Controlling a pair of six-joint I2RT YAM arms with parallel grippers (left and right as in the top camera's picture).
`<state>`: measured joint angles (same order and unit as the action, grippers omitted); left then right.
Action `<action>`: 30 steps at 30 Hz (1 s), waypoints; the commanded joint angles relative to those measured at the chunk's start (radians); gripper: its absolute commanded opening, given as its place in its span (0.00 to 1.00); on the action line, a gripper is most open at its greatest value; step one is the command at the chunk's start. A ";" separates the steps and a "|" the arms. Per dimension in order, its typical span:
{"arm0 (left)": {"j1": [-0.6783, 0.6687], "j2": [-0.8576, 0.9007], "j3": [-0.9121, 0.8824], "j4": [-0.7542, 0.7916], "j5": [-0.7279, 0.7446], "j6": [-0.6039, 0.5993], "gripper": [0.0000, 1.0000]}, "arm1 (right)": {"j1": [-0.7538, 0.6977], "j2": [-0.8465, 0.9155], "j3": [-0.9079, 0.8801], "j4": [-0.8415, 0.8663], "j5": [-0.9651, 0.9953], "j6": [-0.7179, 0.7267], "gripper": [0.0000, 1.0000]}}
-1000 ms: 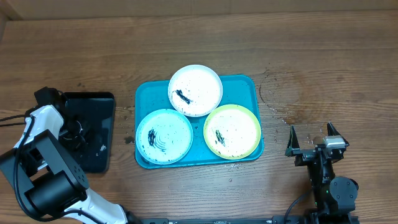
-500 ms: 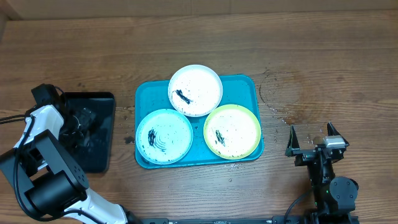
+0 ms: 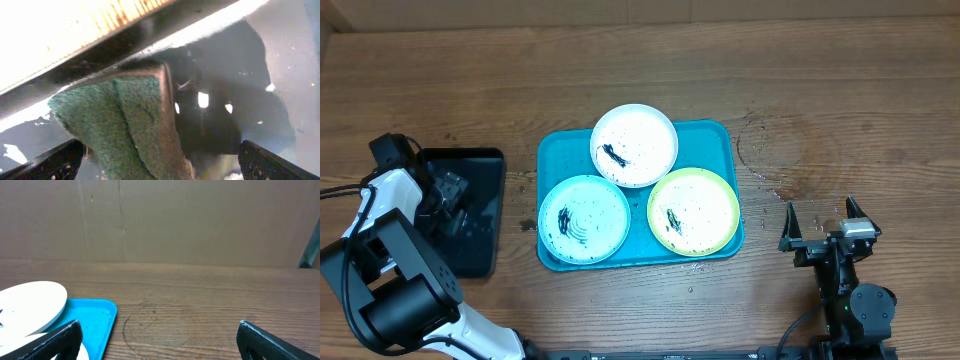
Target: Clean dirty plates on tray and stack at the side
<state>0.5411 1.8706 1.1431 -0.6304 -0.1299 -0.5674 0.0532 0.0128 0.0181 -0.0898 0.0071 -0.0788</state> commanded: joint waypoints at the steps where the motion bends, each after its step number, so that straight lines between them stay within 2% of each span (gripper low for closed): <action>1: 0.003 0.017 0.009 0.016 -0.040 -0.016 1.00 | 0.005 -0.006 -0.010 0.006 0.002 0.000 1.00; 7: 0.003 0.017 0.009 0.045 -0.088 -0.017 0.98 | 0.005 -0.006 -0.010 0.006 0.002 0.000 1.00; 11: 0.003 0.017 0.009 0.058 -0.099 -0.016 0.85 | 0.005 -0.006 -0.010 0.006 0.002 0.000 1.00; 13: 0.003 0.017 0.009 0.060 -0.099 -0.017 0.70 | 0.005 -0.006 -0.010 0.006 0.002 0.000 1.00; 17: 0.003 0.020 0.008 0.055 -0.099 -0.017 0.57 | 0.005 -0.006 -0.010 0.006 0.002 0.000 1.00; 19: 0.003 0.020 0.000 0.054 -0.098 -0.017 0.58 | 0.005 -0.006 -0.010 0.006 0.002 0.000 1.00; 22: 0.003 0.020 -0.011 0.055 -0.100 -0.024 0.74 | 0.005 -0.006 -0.010 0.006 0.002 0.000 1.00; 24: 0.003 0.020 -0.011 0.055 -0.110 -0.024 0.89 | 0.005 -0.006 -0.010 0.006 0.002 0.000 1.00; 30: 0.003 0.025 -0.011 0.066 -0.139 -0.024 0.87 | 0.005 -0.006 -0.010 0.006 0.002 0.000 1.00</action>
<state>0.5411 1.8706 1.1385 -0.5671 -0.2321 -0.5850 0.0532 0.0128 0.0181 -0.0895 0.0071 -0.0788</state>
